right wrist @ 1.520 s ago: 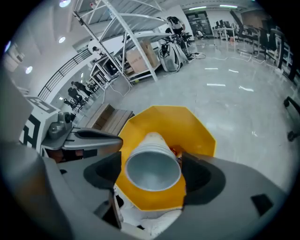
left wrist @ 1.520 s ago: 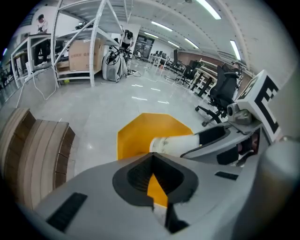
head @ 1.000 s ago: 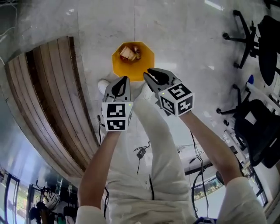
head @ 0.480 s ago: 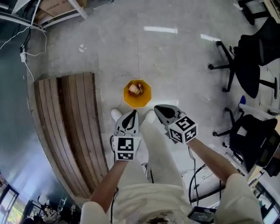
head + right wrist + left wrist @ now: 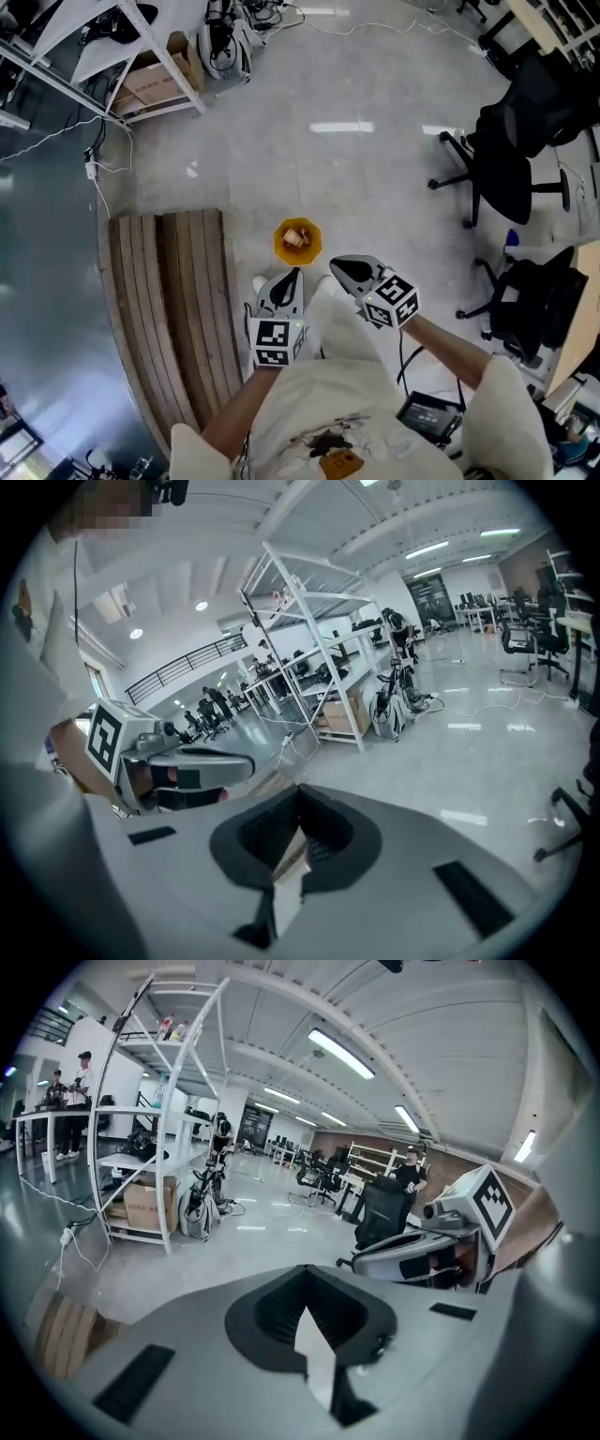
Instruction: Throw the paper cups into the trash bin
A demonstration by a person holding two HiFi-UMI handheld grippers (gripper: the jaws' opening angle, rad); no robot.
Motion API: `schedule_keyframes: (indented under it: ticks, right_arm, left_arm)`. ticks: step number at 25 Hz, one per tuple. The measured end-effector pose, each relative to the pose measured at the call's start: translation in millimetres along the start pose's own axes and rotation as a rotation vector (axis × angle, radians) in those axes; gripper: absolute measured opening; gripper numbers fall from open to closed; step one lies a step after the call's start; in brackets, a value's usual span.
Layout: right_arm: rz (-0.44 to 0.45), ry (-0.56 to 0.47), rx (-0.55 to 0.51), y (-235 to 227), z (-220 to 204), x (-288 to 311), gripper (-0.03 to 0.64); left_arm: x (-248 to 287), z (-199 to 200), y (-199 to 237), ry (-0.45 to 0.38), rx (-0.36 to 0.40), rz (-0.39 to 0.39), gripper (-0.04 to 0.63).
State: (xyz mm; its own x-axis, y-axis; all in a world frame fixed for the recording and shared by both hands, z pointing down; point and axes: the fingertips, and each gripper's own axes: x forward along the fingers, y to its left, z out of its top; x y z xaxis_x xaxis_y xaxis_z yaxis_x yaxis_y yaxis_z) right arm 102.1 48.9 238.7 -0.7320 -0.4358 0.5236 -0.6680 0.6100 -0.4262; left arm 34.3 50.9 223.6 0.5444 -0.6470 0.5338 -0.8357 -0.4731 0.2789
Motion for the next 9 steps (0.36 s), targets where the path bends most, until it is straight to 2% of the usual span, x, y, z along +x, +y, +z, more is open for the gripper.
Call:
schedule_keyframes:
  ticks: [3,9]
  right_arm:
    - [-0.002,-0.051,-0.008,15.1,17.8,-20.2,0.008]
    - [0.030,-0.106,-0.027,39.1,42.9,-60.0,0.008]
  left_arm:
    - [-22.9,14.7,-12.1,-0.032,-0.007,0.013,0.006]
    - [-63.1,19.6,-49.5,-0.042,-0.097,0.058,0.006]
